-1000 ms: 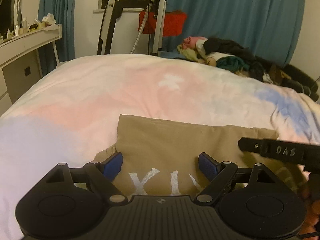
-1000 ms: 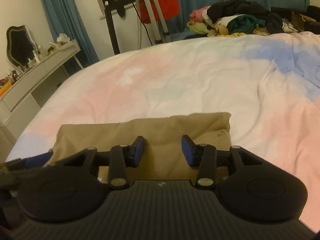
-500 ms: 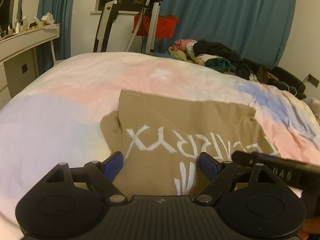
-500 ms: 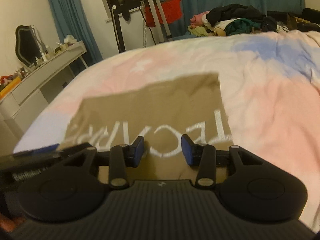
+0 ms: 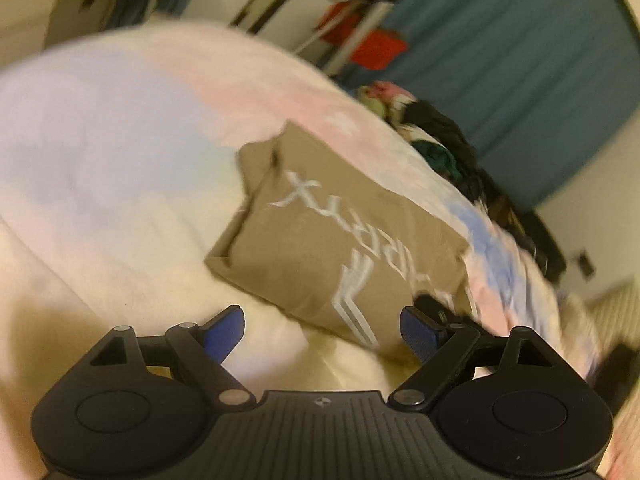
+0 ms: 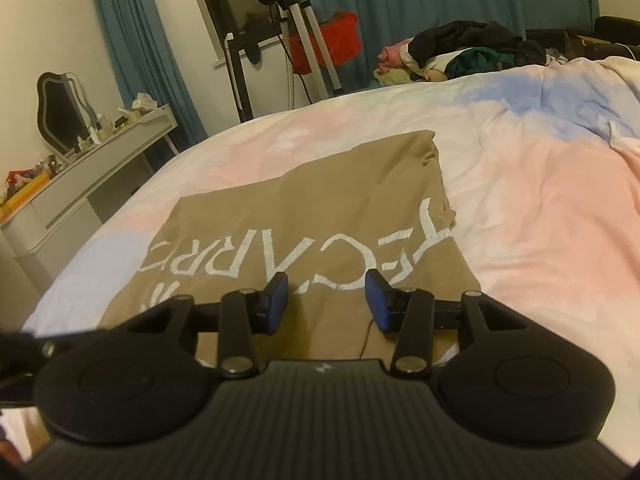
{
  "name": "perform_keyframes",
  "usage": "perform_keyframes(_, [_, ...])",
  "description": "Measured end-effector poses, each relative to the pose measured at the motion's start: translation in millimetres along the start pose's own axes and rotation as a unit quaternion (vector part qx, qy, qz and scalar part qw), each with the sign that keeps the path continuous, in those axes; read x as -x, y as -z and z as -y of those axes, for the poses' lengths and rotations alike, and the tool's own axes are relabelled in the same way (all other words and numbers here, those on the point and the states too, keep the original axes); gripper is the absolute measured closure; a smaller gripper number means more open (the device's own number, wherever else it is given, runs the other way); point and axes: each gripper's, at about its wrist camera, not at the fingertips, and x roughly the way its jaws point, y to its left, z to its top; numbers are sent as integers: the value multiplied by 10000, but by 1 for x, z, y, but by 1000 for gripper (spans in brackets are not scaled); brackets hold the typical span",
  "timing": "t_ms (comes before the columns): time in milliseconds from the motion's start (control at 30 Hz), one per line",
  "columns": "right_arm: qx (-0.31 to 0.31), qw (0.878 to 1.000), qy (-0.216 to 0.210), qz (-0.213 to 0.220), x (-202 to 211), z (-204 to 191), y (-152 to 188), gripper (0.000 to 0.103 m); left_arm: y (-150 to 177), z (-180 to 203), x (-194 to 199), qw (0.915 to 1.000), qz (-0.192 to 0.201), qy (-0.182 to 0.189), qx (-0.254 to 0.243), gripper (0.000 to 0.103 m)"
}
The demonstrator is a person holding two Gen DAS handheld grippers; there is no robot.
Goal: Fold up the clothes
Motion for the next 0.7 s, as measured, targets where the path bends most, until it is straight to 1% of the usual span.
perform_keyframes(100, [6, 10000, 44, 6, 0, -2, 0, 57, -8, -14, -19, 9974, -122, 128, 697, 18])
perform_keyframes(167, [16, 10000, 67, 9, -1, -4, 0, 57, -11, -18, -24, 9959, -69, 286, 854, 18])
perform_keyframes(200, [7, 10000, 68, 10, -1, -4, 0, 57, -11, -20, -25, 9954, -33, 316, 902, 21])
perform_keyframes(233, [-9, 10000, 66, 10, -1, -3, 0, 57, -12, -21, -27, 9950, 6, 332, 946, 24])
perform_keyframes(267, [-24, 10000, 64, 10, -2, -3, 0, 57, -12, -22, -27, 9949, 59, 270, 971, 26])
perform_keyframes(300, [-29, 10000, 69, 13, -2, -3, 0, 57, -13, -23, -28, 9947, 112, 208, 996, 39])
perform_keyframes(333, [-30, 10000, 76, 17, -3, -3, 0, 57, -13, -25, -29, 9945, 165, 146, 1021, 47])
perform_keyframes(367, [-12, 10000, 84, 26, -3, -4, 0, 57, -13, -26, -30, 9942, 214, 97, 1046, 48])
perform_keyframes(433, [48, 9999, 129, 57, -4, -6, 1, 57, -12, -28, -29, 9935, 278, 145, 1098, 56])
perform_keyframes(533, [-49, 9999, 102, 70, -2, -6, 1, 57, -11, -30, -29, 9927, 342, 193, 1137, 62])
perform_keyframes(600, [-340, 9994, -37, 9, 0, -2, -3, 57, -11, -29, -28, 9929, 364, 216, 1113, 68])
perform_keyframes(667, [-967, 9946, -354, -153, 4, 7, -8, 56, -12, -29, -28, 9928, 375, 257, 1108, 70])
perform_keyframes(700, [-1415, 9877, -599, -296, 5, 13, -12, 44, -12, -30, -28, 9925, 374, 273, 1133, 70])
